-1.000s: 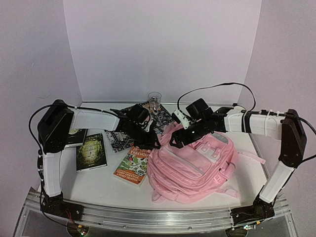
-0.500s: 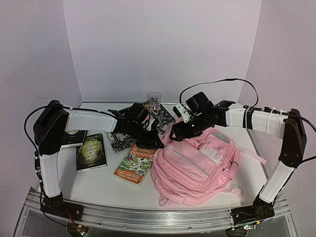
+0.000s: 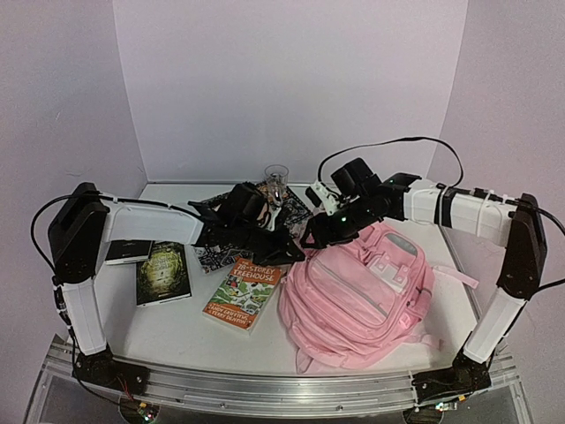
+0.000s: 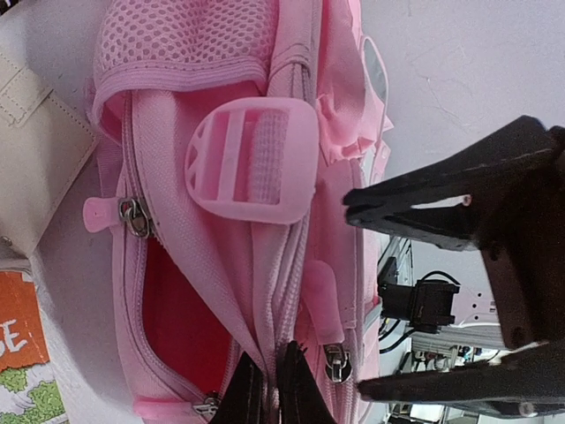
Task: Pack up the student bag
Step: Hold the upper front pocket of the student bag, then grab the upper front pocket of the student bag.
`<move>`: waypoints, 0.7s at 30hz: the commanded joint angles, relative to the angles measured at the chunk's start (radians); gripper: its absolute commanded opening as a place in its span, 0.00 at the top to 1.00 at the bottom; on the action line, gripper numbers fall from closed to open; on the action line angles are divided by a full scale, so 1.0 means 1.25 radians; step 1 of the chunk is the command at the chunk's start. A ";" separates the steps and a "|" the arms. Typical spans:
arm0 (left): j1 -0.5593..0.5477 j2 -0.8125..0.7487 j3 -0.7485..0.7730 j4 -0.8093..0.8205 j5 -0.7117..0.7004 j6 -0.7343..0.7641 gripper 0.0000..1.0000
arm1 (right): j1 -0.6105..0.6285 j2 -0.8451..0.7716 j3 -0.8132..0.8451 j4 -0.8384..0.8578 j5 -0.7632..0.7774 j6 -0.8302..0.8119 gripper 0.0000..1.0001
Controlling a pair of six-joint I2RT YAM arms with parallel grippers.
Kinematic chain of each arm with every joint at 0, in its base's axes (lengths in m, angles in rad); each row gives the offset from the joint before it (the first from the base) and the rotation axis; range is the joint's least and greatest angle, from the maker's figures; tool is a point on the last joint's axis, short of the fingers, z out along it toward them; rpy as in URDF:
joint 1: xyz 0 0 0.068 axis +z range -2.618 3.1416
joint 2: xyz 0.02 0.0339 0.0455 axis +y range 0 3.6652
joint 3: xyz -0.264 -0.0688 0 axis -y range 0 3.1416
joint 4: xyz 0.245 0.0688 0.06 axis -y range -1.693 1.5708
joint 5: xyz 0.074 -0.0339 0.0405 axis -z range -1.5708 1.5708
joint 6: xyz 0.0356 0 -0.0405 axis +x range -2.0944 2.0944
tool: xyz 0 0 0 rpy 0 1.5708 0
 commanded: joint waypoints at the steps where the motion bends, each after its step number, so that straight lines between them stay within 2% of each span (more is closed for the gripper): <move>1: 0.003 -0.082 0.009 0.154 -0.001 -0.025 1.00 | 0.004 0.015 -0.021 -0.079 0.020 -0.029 0.40; 8: 0.003 -0.079 -0.003 0.170 0.001 -0.031 1.00 | 0.004 0.057 -0.018 -0.112 -0.038 -0.087 0.31; 12: 0.003 -0.074 -0.001 0.177 -0.005 -0.026 1.00 | 0.005 0.086 0.008 -0.147 -0.089 -0.125 0.30; 16: 0.003 -0.065 0.009 0.185 -0.009 -0.023 1.00 | 0.006 0.103 0.025 -0.169 -0.165 -0.157 0.34; 21: 0.003 -0.065 0.007 0.188 -0.026 -0.012 1.00 | 0.009 0.113 0.047 -0.177 -0.249 -0.178 0.46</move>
